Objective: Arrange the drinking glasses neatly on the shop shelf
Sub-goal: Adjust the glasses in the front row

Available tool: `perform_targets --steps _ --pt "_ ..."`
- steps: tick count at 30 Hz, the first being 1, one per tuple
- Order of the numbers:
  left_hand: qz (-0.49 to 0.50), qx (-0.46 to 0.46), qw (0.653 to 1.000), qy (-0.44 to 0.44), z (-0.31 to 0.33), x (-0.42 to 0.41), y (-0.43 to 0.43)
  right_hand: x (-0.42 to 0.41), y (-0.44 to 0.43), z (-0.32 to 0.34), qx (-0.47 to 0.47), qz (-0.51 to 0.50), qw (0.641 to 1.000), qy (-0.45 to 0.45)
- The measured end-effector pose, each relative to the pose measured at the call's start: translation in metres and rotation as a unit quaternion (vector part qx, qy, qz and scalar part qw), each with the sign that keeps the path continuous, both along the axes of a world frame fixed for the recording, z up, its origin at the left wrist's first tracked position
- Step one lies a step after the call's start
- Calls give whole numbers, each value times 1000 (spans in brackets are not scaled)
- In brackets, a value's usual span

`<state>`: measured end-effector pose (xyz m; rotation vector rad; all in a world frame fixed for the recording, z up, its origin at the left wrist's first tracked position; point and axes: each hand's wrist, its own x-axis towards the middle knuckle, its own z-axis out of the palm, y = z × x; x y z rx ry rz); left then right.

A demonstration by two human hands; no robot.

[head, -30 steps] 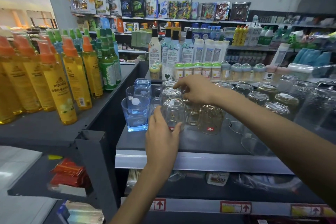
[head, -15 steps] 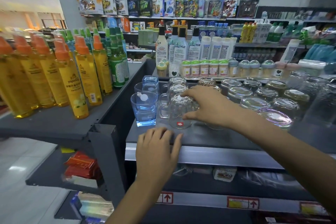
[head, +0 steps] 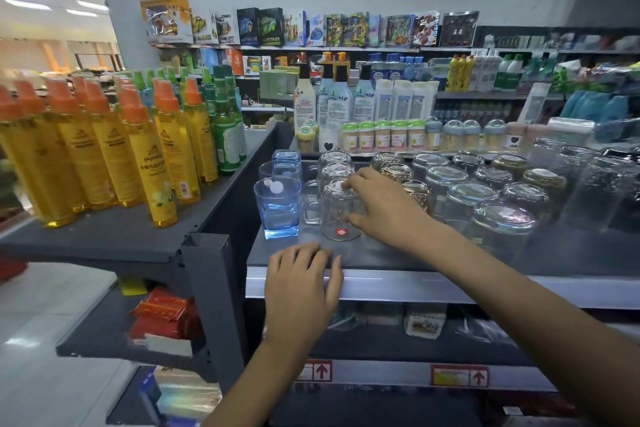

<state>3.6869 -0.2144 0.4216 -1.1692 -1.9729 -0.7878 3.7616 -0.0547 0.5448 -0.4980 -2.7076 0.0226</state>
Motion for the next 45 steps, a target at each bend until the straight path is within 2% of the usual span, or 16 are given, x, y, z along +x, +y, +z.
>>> perform_targets --steps 4,9,14,27,37,41,45 --pt "-3 -2 1000 -2 -2 -1 0 1 -6 3 -9 -9 1000 -24" --pt "-7 24 1000 6 -7 -4 4 -16 -3 44 -32 -29 999 -8" --pt "-14 47 999 14 -7 -4 5 -39 8 40 -76 -37 988 -128" --pt "-33 86 995 22 -10 -8 8 -39 17 29 -126 -36 990 -46" --pt "-29 82 996 26 -10 -8 8 -39 18 32 -136 -40 988 -69" --pt "-29 79 996 31 -11 -9 8 -17 17 38 -81 4 997 -15" --pt "-20 83 996 38 -13 -10 11 6 7 31 -50 26 998 -36"
